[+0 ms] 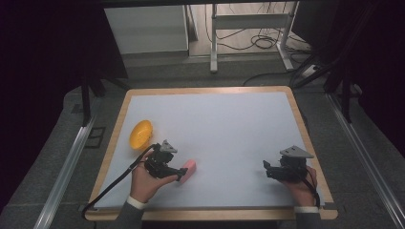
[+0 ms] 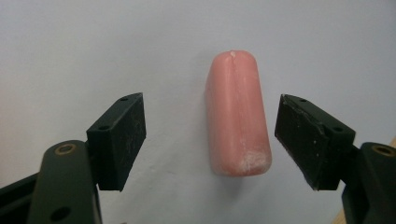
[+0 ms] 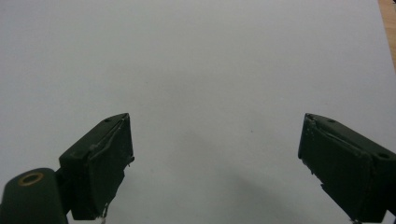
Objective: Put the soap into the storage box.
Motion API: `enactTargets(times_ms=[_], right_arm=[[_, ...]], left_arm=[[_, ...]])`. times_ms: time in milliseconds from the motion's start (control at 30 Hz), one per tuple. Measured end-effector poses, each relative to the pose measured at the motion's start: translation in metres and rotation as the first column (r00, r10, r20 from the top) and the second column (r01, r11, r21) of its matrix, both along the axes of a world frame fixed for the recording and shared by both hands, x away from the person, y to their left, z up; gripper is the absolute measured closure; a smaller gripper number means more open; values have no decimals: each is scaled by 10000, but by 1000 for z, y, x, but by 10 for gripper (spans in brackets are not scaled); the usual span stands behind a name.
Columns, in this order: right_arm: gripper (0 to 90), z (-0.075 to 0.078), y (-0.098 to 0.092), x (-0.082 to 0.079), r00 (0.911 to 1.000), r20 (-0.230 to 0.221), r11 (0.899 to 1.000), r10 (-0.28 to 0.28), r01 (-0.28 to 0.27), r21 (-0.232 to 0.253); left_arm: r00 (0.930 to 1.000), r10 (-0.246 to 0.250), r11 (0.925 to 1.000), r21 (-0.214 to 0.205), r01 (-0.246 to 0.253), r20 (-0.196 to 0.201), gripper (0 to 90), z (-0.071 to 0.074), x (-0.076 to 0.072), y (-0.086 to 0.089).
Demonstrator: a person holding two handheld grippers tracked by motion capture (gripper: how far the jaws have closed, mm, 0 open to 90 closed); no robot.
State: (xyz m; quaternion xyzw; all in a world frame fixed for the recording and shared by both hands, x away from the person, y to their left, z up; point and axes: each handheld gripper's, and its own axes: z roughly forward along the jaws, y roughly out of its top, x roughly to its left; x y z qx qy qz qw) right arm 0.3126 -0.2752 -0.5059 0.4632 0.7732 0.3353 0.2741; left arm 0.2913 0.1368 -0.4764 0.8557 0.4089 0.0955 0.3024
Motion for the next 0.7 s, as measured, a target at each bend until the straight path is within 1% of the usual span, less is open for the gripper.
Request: enactTargets(times_ms=[100, 133, 233, 300, 367, 433, 467, 533, 600, 633, 700], right_arm=[[99, -1, 0, 0, 10000, -29, 10000, -13, 12, -20], [99, -1, 1, 0, 10000, -31, 10000, -10, 10, -23], [99, -1, 1, 0, 10000, -42, 10000, 8, -8, -52], [99, -2, 2, 1, 10000, -50, 10000, -3, 2, -51], [99, -2, 3, 1, 10000, -51, 10000, 10, -11, -80], [99, -2, 4, 0, 10000, -65, 9999, 72, -72, -110], [99, -2, 5, 0, 9999, -50, 9999, 95, -95, -125], [99, -2, 5, 0, 9999, -57, 9999, 109, -110, -132], [99, -2, 6, 0, 9999, -48, 9998, 116, -116, -133], [99, -2, 6, 0, 9999, -37, 9999, 107, -107, -128], [99, -2, 5, 0, 9999, -41, 9999, 94, -94, -128]], left_arm=[[9998, -35, 10000, 27, 35, -173, 249, -3, 2, -3], [9996, -31, 10000, -36, 31, -266, 247, -5, 3, -5], [9995, -40, 10000, -27, 39, -327, 245, -7, 4, -6], [9993, -83, 9997, 235, 92, -352, 243, -7, 4, -9], [9990, -229, 9992, 326, 242, -395, 242, -7, 4, -16], [9988, -273, 9988, 407, 290, -410, 240, -8, 4, -19], [9984, -278, 9983, 494, 302, -488, 241, -10, 6, -23], [9984, -275, 9981, 540, 302, -498, 242, -11, 6, -25], [9981, -283, 9966, 759, 324, -546, 247, -15, 8, -31], [9981, -266, 9966, 768, 308, -558, 251, -17, 8, -33], [9980, -205, 9954, 917, 260, -606, 270, -20, 9, -34]])
